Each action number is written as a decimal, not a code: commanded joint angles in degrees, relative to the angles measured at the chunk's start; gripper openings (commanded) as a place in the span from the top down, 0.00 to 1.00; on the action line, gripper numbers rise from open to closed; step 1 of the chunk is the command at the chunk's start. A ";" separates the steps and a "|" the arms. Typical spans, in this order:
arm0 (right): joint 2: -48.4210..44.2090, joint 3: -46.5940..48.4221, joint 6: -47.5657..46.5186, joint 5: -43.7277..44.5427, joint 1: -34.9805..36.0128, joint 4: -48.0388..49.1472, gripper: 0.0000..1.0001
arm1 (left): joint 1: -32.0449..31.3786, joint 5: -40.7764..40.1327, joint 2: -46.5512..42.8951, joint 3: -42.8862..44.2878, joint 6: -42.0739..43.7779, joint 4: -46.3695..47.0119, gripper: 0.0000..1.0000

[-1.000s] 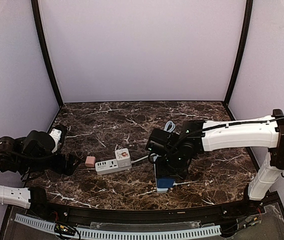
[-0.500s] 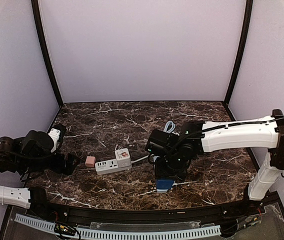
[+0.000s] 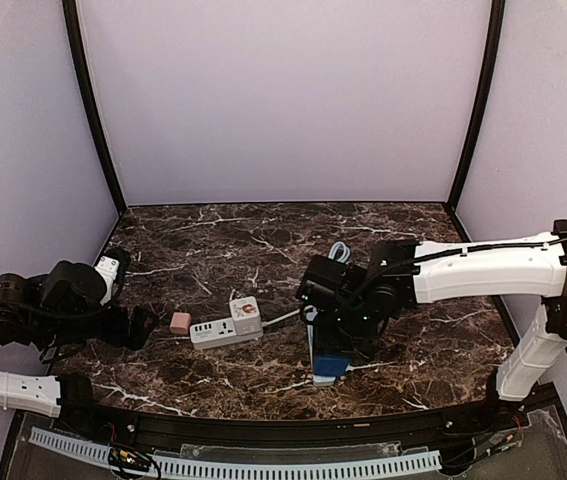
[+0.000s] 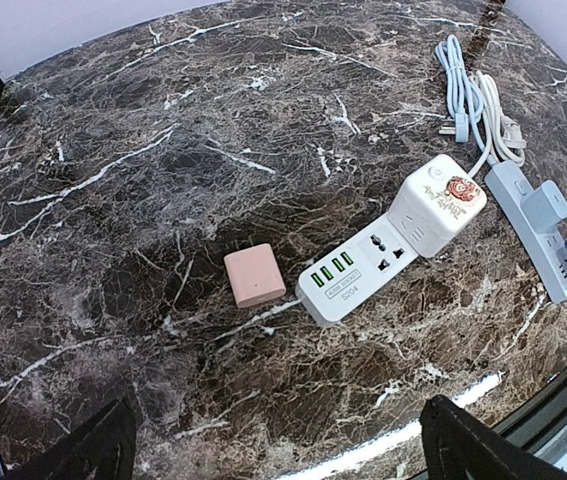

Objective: Insert the plug

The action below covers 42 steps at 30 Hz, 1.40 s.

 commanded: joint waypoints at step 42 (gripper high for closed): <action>1.46 -2.72 -3.48 2.00 -1.93 0.84 1.00 | 0.16 -0.48 0.03 -0.18 -0.42 -1.98 0.00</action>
